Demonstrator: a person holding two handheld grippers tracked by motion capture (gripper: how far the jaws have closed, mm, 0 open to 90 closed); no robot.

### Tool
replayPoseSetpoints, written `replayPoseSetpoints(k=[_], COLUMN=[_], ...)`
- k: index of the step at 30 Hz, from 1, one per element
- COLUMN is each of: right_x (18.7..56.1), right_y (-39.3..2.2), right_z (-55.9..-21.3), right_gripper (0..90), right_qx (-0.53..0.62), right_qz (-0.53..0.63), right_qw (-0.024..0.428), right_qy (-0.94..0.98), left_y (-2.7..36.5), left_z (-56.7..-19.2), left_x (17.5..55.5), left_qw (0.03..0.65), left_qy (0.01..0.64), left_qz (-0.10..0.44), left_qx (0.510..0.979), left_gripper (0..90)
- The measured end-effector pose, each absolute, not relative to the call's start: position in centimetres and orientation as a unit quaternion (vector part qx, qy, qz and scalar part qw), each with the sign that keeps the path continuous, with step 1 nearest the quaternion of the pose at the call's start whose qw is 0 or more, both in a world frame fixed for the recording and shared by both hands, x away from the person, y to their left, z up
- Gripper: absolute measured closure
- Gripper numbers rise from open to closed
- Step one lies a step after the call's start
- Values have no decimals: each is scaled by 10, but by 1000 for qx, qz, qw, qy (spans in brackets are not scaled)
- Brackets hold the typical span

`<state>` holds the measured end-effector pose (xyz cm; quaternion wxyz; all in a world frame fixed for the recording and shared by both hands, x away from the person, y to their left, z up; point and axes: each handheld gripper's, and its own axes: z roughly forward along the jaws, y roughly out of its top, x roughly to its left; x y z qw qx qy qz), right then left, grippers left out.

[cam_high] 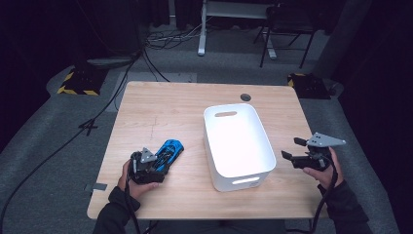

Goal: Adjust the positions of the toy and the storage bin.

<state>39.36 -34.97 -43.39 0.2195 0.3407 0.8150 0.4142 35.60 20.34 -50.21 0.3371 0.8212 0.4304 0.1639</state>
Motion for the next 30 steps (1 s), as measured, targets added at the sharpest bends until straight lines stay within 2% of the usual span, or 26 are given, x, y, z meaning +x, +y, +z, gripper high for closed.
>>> replayPoseSetpoints(k=[4,10,16,30], right_x=[402,402,399,398], right_y=[-361,-369,-369,-367], right_z=[-469,-490,-500,-503], right_gripper=[215,211,204,185], right_qx=[362,377,378,382], right_qz=[397,378,366,368], right_qw=[184,168,162,177], right_qy=[823,829,835,829], left_y=[203,203,203,203], left_z=[-502,-502,-502,-502], left_x=[356,357,357,356], left_qw=[336,334,334,335], left_qy=[429,428,428,428], left_qz=[161,161,161,163], left_qx=[823,824,824,823], left_gripper=[225,228,229,232])
